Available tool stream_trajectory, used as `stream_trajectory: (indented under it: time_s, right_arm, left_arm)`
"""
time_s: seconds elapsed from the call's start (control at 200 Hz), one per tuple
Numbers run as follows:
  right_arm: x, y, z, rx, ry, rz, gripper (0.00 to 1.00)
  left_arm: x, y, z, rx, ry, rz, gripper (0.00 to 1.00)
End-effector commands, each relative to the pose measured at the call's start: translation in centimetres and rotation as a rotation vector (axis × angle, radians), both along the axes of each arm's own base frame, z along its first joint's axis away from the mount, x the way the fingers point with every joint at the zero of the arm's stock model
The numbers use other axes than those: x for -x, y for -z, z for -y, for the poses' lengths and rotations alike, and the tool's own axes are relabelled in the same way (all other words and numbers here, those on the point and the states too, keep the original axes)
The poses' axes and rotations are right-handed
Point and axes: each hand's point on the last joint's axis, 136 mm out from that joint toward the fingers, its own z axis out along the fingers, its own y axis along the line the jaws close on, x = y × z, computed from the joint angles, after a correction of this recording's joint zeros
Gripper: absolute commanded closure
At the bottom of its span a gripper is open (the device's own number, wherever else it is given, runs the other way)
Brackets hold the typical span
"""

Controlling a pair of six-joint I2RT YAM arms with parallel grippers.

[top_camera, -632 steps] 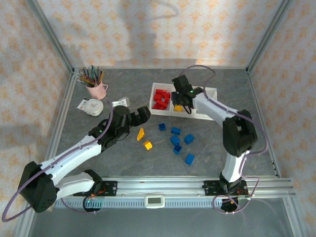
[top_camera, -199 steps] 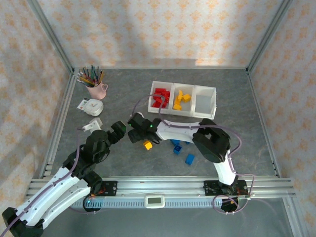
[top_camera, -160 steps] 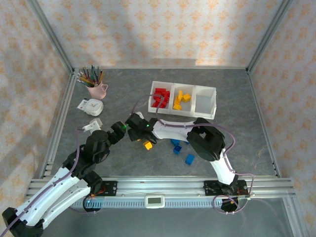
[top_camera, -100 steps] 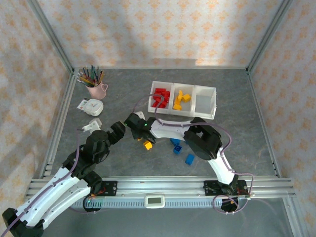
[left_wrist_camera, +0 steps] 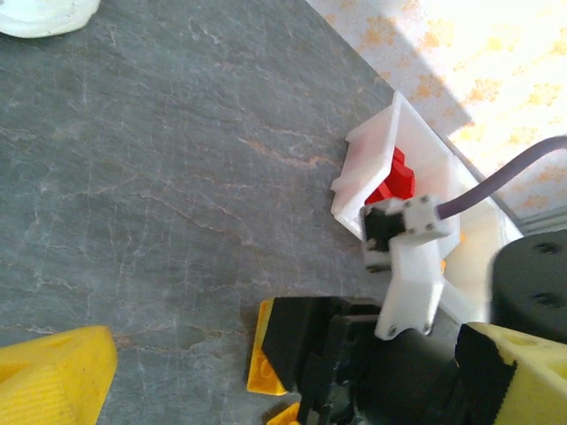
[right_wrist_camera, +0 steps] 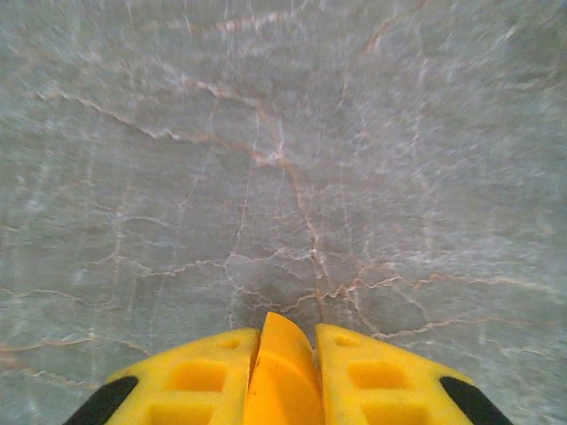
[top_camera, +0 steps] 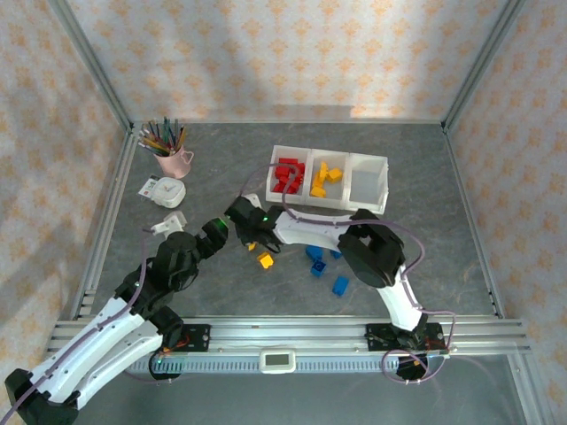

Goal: Sort the legos into containers by color
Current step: Pick up the lego from the center of the table, then place the lego in the container.

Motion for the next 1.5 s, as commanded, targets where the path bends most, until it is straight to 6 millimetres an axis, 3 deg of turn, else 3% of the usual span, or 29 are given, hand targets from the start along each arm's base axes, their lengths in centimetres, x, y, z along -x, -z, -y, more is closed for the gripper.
stream_trajectory:
  time_s: [0.0,0.135,0.29,0.445,0.611,0.811,0.866,0.931,1.081,1.281,1.497]
  right_arm:
    - [-2.2,-6.9,2.4,-0.090,0.053,0.095,0.82]
    - [-5.0,-9.2,7.3,-0.083,0.150,0.144,0.82]
    - [-9.1,-10.4,14.3,-0.033,0.297,0.200,0.81]
    - [-13.1,-9.4,20.8,0.054,0.437,0.216,0.80]
    - [-16.0,-7.5,24.4,0.130,0.512,0.222,0.79]
    - [-17.6,-4.9,25.2,0.188,0.512,0.197,0.76]
    - [-17.8,-4.8,25.1,0.195,0.510,0.194,0.65]
    - [-18.0,-5.3,25.1,0.192,0.507,0.204,0.52]
    - [-17.6,-7.2,24.8,0.159,0.489,0.226,0.46]
    - [-14.4,-9.6,22.0,0.044,0.389,0.227,0.44]
    - [-8.9,-9.9,18.5,-0.019,0.251,0.181,0.41]
  left_arm:
    - [-1.0,-2.9,1.6,0.040,0.059,0.066,0.01]
    - [-2.4,-3.6,3.7,0.056,0.126,0.077,0.01]
    - [-4.3,-4.2,6.4,0.063,0.208,0.081,0.01]
    - [-6.1,-5.0,9.0,0.085,0.275,0.103,0.01]
    - [-7.5,-5.2,11.8,0.110,0.333,0.115,0.01]
    - [-8.5,-5.0,13.9,0.102,0.373,0.107,0.01]
    - [-8.6,-5.0,14.2,0.101,0.377,0.107,0.01]
    - [-8.8,-4.9,14.2,0.098,0.377,0.105,0.01]
    - [-8.8,-5.2,14.2,0.091,0.378,0.110,0.01]
    - [-8.3,-5.6,13.1,0.077,0.346,0.114,0.01]
    - [-6.7,-5.2,10.6,0.054,0.283,0.101,0.01]
